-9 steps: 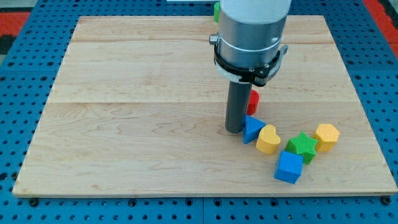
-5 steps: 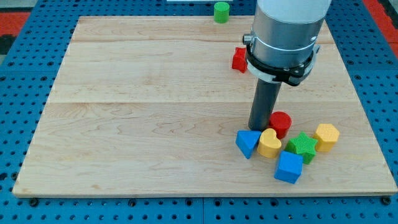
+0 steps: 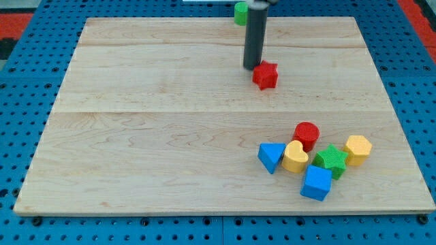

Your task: Push the red star closer to the red circle

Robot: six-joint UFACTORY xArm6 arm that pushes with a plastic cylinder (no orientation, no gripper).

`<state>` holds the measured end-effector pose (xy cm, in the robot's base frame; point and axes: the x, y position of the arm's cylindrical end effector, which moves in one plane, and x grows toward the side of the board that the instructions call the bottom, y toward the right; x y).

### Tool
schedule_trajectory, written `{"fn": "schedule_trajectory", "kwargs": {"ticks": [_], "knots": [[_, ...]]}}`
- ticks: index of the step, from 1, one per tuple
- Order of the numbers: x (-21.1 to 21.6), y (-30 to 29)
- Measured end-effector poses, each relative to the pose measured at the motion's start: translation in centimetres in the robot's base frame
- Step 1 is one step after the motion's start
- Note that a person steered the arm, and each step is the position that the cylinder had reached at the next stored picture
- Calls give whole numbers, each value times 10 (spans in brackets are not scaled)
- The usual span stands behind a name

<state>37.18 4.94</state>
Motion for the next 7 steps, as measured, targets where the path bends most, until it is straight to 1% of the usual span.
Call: {"fn": "schedule_trajectory", "kwargs": {"ticks": [1,2,3,4,5,6,7], "knots": [[58,-1],[-27,-9],[-41,38],[49,4],[65,29],[2,-5],[18,45]]}}
